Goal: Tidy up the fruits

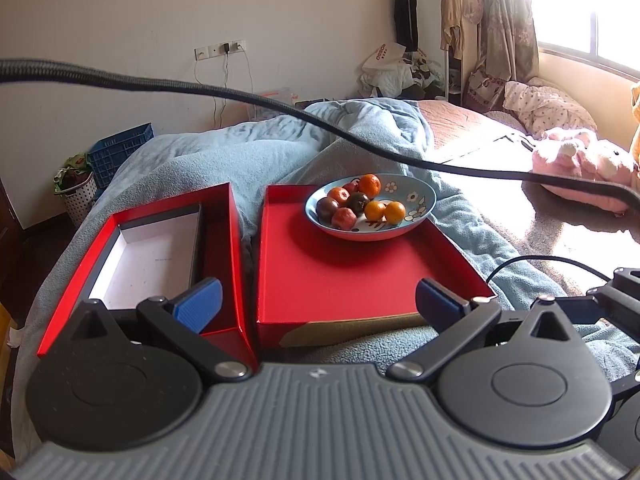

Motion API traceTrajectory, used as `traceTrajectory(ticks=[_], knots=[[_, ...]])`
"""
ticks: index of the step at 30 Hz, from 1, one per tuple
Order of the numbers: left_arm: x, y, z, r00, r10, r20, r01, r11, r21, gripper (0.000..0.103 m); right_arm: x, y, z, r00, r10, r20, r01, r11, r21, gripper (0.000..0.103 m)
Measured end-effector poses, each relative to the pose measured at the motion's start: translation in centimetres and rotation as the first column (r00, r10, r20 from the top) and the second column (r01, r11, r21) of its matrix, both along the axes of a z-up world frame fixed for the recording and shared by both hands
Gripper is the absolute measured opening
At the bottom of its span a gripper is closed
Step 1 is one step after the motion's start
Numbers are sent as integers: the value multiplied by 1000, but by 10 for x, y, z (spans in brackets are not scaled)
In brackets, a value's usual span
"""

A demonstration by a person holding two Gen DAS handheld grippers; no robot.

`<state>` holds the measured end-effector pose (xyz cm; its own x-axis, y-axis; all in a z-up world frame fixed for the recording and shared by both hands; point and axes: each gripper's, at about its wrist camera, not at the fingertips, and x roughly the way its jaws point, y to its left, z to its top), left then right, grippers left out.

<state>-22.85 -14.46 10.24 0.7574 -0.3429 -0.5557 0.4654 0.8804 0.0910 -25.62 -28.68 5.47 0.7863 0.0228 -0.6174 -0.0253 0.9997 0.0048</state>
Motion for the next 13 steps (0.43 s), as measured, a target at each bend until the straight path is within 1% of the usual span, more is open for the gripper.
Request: traceTrajectory(ticks=[6, 9, 11, 13], knots=[[1, 0, -1, 1000, -2, -6, 2, 1000, -2, 103, 0, 0, 0, 1000, 0, 0, 0, 1000, 0, 78], [-1, -1, -1, 1000, -18, -11, 18, 1000, -7, 103, 0, 0, -1, 1000, 0, 0, 0, 1000, 2, 78], [-2, -2, -2, 999, -30, -13, 30, 1000, 8, 103, 0, 1, -1, 1000, 2, 1, -2, 1000, 3, 78], [-7, -5, -2, 999, -48, 8, 48, 999, 20, 103, 0, 2, -1, 1000, 4, 1, -4, 1000, 3, 78]])
